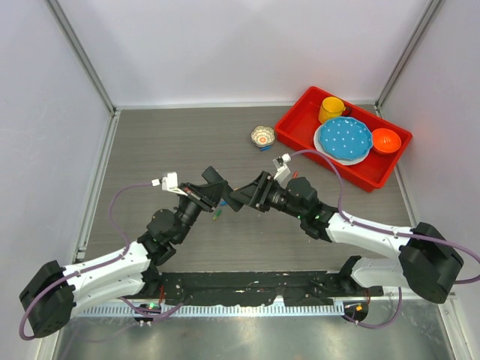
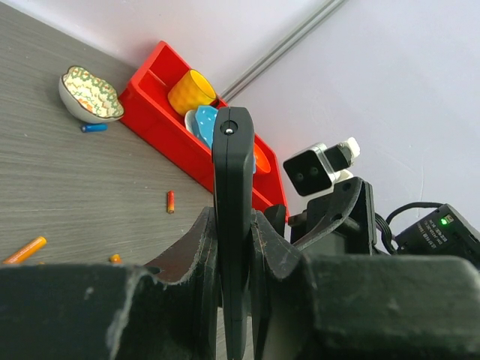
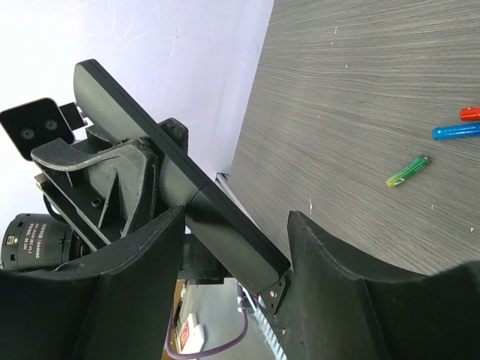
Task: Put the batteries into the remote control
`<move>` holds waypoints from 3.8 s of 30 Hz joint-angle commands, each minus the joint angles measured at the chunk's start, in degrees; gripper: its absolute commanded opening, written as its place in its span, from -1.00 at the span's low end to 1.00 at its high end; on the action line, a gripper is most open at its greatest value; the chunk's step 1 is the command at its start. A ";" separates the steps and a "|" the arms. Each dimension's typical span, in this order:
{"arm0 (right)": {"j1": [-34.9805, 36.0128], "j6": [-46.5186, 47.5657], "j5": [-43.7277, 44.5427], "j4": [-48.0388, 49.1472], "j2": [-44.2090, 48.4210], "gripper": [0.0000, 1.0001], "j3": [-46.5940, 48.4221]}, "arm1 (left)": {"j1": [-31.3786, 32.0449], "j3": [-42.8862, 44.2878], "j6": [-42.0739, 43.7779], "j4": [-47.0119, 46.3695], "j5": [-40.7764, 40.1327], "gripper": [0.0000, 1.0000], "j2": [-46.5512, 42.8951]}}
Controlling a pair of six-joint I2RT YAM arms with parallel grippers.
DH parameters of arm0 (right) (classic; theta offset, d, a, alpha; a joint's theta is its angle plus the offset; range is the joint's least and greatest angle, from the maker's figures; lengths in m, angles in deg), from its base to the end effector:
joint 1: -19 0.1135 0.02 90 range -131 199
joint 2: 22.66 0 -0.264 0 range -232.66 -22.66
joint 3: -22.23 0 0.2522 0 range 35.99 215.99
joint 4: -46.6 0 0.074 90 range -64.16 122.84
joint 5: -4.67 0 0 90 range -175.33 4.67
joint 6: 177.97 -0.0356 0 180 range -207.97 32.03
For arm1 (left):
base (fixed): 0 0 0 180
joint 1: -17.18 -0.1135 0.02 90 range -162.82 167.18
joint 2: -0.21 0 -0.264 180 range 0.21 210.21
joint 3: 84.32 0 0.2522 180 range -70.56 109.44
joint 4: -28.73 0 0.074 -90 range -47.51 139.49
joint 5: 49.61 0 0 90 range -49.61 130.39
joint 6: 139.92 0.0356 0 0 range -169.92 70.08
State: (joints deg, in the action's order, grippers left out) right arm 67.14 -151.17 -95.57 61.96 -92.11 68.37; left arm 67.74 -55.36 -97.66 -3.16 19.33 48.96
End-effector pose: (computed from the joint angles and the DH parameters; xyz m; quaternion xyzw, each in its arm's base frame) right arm 0.1734 0.2030 0.2458 0.0404 0.7526 0.5779 0.3131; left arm 0.1294 -0.1371 0.2491 -0.1269 0.6214 -0.5032 0.5870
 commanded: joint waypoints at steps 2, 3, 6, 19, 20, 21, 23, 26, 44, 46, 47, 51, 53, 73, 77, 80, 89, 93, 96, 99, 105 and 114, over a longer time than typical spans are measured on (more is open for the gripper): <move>0.20 -0.35 -0.92 2.69 -0.51 0.22 2.51 | 0.32 2.20 0.46 -3.75 -1.44 -1.00 -0.15; 0.20 -0.26 -1.01 2.78 -0.51 0.23 2.42 | 0.32 2.20 0.46 -3.75 -1.53 -1.00 -0.15; 0.29 -0.35 -1.01 2.69 -0.60 0.22 2.42 | 0.41 2.20 0.64 -3.75 -1.79 -1.00 -0.41; 0.55 -1.14 -1.45 3.48 -1.39 0.19 2.25 | 0.50 1.85 0.72 -4.89 -2.32 -1.00 0.03; 0.55 -1.22 -1.54 3.48 -1.39 0.18 2.25 | 0.59 1.85 0.81 -4.98 -2.23 -1.00 -0.06; 0.55 -1.22 -1.62 3.66 -1.65 0.16 2.25 | 0.67 1.85 0.81 -5.06 -2.32 -1.00 0.03; 0.55 -1.31 -1.71 3.66 -1.83 0.12 2.34 | 0.67 1.85 0.90 -5.15 -2.32 -1.00 0.12; 0.64 -1.40 -1.80 3.66 -2.00 -0.04 2.25 | 0.76 1.85 0.90 -5.33 -2.41 -1.00 0.12; 0.38 -1.49 -0.57 1.82 -0.25 0.39 2.42 | 0.76 0.36 0.02 -5.68 -3.11 -1.00 -0.41; 0.20 -1.40 -0.48 1.20 0.45 0.45 2.60 | 0.76 0.09 -0.24 -5.68 -3.46 -1.00 -0.59; 0.11 -1.05 -0.40 0.41 0.80 0.50 2.69 | 0.85 -0.08 -0.42 -5.59 -3.64 -1.00 -0.59; -0.33 0.26 0.13 -2.84 2.65 0.60 3.30 | 0.85 -0.35 -0.86 -5.15 -4.43 -1.00 -0.76; -0.77 1.06 -0.04 -5.11 3.62 0.65 3.74 | 0.85 -0.44 -1.29 -5.24 -4.52 -1.00 -0.68; 3.27 41.40 19.11 -62.25 6.08 0.59 29.58 | -5.38 -0.88 -16.22 -6.99 4.79 -1.00 4.94; 5.38 41.23 19.90 -61.56 5.73 0.64 30.02 | -7.32 -0.52 -19.83 -10.24 9.01 -1.00 8.46; 8.54 40.70 21.75 -60.24 4.77 0.69 30.37 | -8.55 -0.61 -22.99 -14.62 12.61 -1.00 12.32; 11.10 41.84 22.81 -61.56 0.64 0.71 33.45 | -9.61 -0.70 -25.82 -22.11 16.31 -1.00 19.01; 11.19 42.37 22.81 -61.82 -1.03 0.71 33.62 | -9.61 -0.53 -25.91 -22.47 16.75 -1.00 19.01; 11.27 42.98 22.37 -61.56 -1.74 0.67 33.54 | -9.61 -0.35 -25.91 -22.20 17.19 -1.00 18.84; 11.54 43.34 22.11 -60.94 -2.00 0.64 33.62 | -9.61 -0.26 -25.99 -21.94 17.37 -1.00 19.19; 11.80 44.04 21.40 -60.94 -3.23 0.57 34.24 | -9.61 -0.35 -26.52 -21.85 17.37 -1.00 20.24; 11.98 44.65 20.70 -60.85 -5.26 0.46 34.06 | -9.61 -0.26 -26.96 -22.38 17.54 -1.00 21.12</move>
State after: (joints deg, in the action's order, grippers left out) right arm 78.73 -107.61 -74.31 0.39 -96.72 100.37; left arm 58.35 -56.78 -124.35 -21.17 36.00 69.92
